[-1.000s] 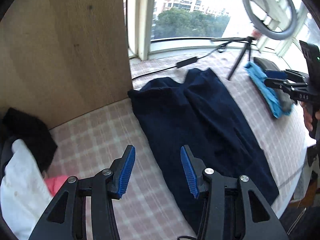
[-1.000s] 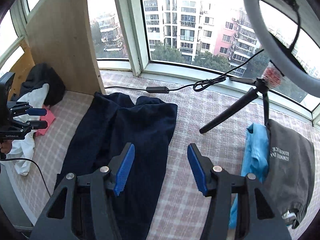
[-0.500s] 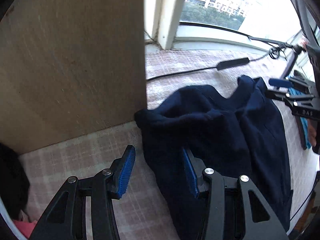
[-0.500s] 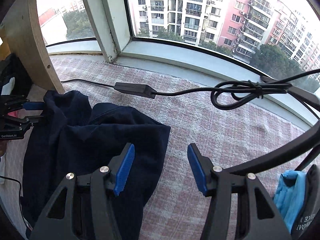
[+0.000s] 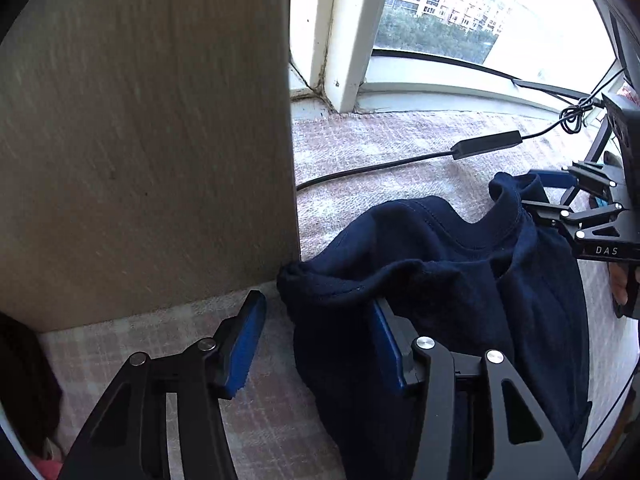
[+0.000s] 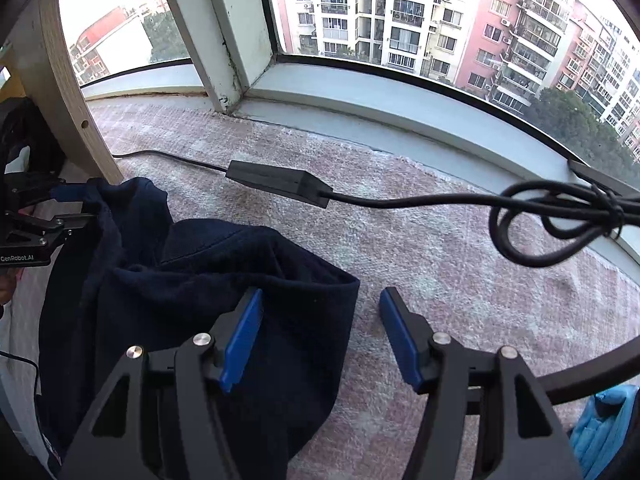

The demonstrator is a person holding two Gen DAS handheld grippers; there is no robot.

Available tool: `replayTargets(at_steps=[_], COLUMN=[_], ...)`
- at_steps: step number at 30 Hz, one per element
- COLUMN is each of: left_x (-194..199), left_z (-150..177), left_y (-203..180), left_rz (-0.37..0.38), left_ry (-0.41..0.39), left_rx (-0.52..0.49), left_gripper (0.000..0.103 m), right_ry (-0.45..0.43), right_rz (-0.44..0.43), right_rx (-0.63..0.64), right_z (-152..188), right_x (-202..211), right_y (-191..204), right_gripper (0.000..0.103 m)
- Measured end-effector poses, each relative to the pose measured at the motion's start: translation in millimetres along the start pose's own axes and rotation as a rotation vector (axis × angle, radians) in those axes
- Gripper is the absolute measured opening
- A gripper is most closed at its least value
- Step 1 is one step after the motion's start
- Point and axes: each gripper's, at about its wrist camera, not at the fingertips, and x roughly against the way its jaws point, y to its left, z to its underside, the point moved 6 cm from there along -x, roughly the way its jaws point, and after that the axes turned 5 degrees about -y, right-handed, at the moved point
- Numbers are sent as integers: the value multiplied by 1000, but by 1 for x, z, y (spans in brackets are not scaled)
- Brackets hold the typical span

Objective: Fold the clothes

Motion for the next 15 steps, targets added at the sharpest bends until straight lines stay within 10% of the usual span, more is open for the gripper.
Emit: replayTargets(at_steps=[5, 9, 15], left_x=[3, 8, 42], left_z=[2, 4, 5], left_y=[-5, -10, -18], left_rz=[17, 50, 125], left_ry=[-28, -55, -110], left_rx=[-17, -25, -52], left_gripper=[39, 6, 4], right_ry=[-32, -27, -31], right_rz=[-15, -57, -124], right_rx=[49, 41, -46], right_z=[-3, -4, -7], right_x=[-3, 1, 27], right_y=[11, 15, 9], right_gripper=[60, 26, 10])
